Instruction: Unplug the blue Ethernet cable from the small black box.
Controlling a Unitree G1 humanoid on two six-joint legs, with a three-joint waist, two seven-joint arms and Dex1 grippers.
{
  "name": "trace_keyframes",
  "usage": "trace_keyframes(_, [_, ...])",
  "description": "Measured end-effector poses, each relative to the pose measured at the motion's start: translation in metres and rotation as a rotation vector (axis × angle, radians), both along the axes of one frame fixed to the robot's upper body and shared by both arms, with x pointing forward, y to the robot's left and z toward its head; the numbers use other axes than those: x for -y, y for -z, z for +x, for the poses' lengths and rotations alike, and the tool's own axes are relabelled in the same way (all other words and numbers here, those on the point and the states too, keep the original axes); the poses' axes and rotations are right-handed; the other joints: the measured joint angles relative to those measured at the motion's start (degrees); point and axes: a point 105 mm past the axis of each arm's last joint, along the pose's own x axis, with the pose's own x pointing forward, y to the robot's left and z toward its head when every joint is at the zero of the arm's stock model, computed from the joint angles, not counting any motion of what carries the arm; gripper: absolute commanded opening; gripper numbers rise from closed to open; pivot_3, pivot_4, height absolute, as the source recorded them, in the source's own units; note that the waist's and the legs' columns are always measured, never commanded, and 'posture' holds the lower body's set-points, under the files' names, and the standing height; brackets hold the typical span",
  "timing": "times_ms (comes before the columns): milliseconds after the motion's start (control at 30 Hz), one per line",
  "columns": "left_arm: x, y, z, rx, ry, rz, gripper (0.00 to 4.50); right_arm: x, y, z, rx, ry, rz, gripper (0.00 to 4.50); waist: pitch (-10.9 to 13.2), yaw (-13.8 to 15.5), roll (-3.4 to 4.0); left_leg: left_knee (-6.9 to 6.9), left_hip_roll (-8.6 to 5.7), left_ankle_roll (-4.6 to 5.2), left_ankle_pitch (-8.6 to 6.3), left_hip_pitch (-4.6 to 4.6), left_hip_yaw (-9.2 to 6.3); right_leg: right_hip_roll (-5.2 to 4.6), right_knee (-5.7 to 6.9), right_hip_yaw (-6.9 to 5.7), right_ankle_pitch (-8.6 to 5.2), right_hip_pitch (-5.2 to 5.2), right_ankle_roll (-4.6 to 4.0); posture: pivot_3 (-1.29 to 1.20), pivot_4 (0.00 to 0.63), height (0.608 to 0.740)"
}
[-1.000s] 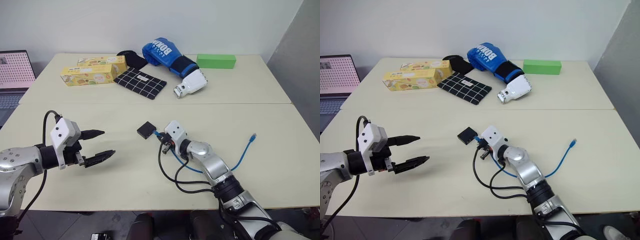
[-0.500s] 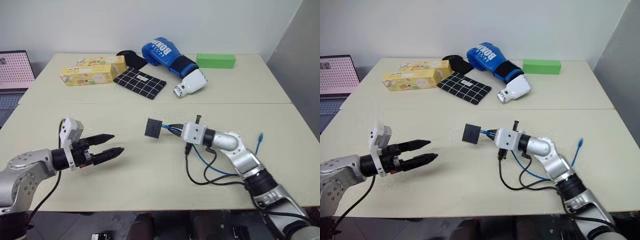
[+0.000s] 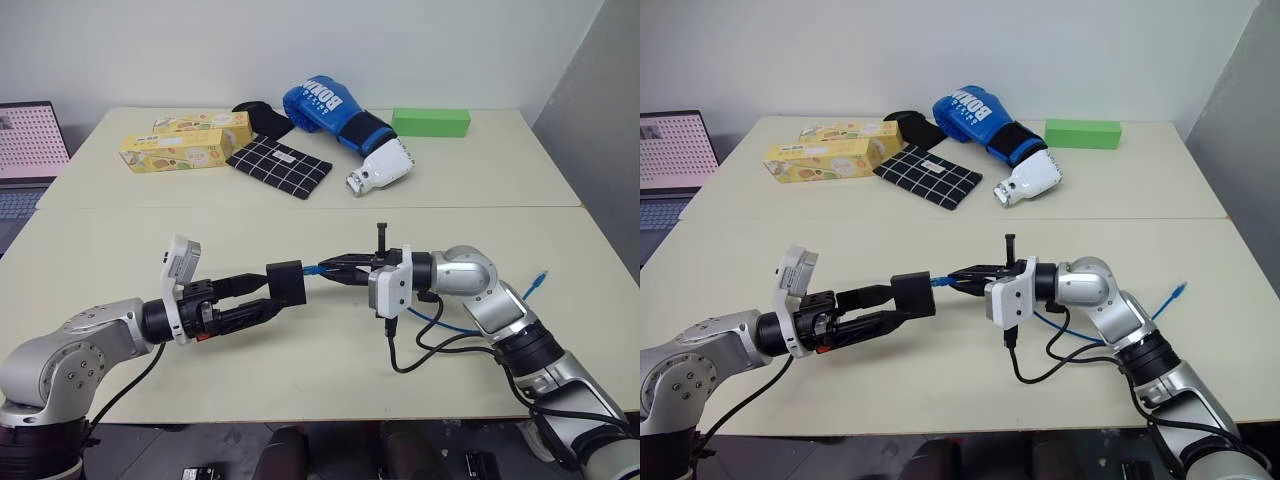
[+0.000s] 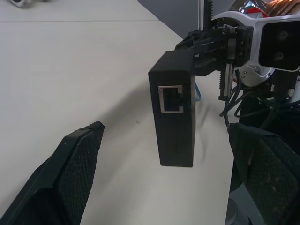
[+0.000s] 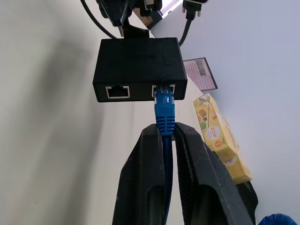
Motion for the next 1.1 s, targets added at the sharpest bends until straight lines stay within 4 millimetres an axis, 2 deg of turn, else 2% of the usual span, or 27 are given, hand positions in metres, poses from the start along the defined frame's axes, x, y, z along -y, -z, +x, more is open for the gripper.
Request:
trace_keyframes(100, [0.004, 0.002, 0.002, -0.004, 0.008, -0.024, 4.03, -0.003, -0.003, -0.003, -0.004, -0.013, 0.016, 0.08, 0.0, 0.1, 0.0, 0.01, -0.01, 0.0, 0.0, 0.0, 0.0, 0.0, 0.0, 0.0, 0.0, 0.01, 0.0, 0.0, 0.15, 0.74])
trace_keyframes(567, [0.014, 0.003, 0.001, -0.011, 0.051, -0.047, 1.08, -0.005, -0.003, -0.005, 0.042, -0.017, 0.0, 0.07, 0.0, 0.2, 0.0, 0.01, -0.02, -0.01, 0.0, 0.0, 0.01, 0.0, 0.0, 0.01, 0.0, 0.01, 0.0, 0.0, 0.15, 0.74])
trace_keyframes(633, [0.016, 0.003, -0.001, -0.012, 0.067, -0.055, 0.8, -0.003, -0.003, -0.005, 0.068, -0.014, -0.009, 0.07, 0.0, 0.3, 0.0, 0.01, -0.01, -0.01, 0.0, 0.0, 0.01, 0.0, 0.0, 0.01, 0.0, 0.01, 0.0, 0.0, 0.15, 0.74])
trace_keyframes(700, [0.016, 0.003, -0.002, -0.014, 0.074, -0.058, 0.8, -0.003, -0.002, -0.006, 0.103, -0.023, -0.014, 0.07, 0.0, 0.3, 0.0, 0.01, -0.03, 0.0, 0.0, 0.01, 0.01, 0.0, 0.0, 0.0, 0.0, 0.01, 0.0, 0.0, 0.15, 0.74])
trace_keyframes(733, [0.017, 0.004, -0.003, -0.018, 0.078, -0.058, 0.8, -0.002, -0.001, -0.007, 0.138, -0.031, -0.024, 0.78, 0.0, 0.3, 0.0, 0.01, -0.04, 0.0, 0.0, 0.0, 0.02, 0.0, 0.0, 0.01, 0.0, 0.01, 0.0, 0.0, 0.15, 0.74])
trace_keyframes(800, [0.015, 0.006, -0.001, -0.024, 0.065, -0.047, 0.8, -0.002, 0.0, -0.012, 0.175, -0.063, -0.03, 1.25, 0.0, 0.3, 0.0, 0.01, -0.04, 0.0, 0.0, 0.01, 0.04, 0.0, 0.0, 0.01, 0.0, 0.01, 0.0, 0.0, 0.15, 0.74])
trace_keyframes(900, [0.014, 0.007, 0.0, -0.025, 0.058, -0.042, 0.8, -0.001, 0.0, -0.014, 0.183, -0.074, -0.035, 1.85, 0.0, 0.3, 0.0, 0.01, -0.02, -0.01, 0.0, 0.01, 0.02, 0.0, 0.0, 0.01, 0.0, 0.01, 0.0, 0.0, 0.15, 0.74])
trace_keyframes(1033, [0.014, 0.007, 0.003, 0.002, 0.061, -0.014, 0.8, 0.011, 0.002, -0.019, 0.03, -0.053, -0.062, 2.69, 0.0, 0.5, 0.0, 0.02, 0.0, 0.0, 0.0, 0.0, -0.05, -0.05, -0.04, -0.01, 0.0, 0.06, 0.0, 0.0, 0.15, 0.74])
trace_keyframes(1100, [0.015, 0.011, 0.003, 0.002, 0.078, -0.005, 0.8, 0.02, 0.002, -0.025, -0.118, -0.038, -0.08, 2.7, 0.0, 0.7, 0.01, 0.03, 0.0, 0.0, 0.0, 0.01, -0.13, -0.08, -0.06, -0.06, 0.0, 0.14, 0.0, 0.0, 0.15, 0.74])
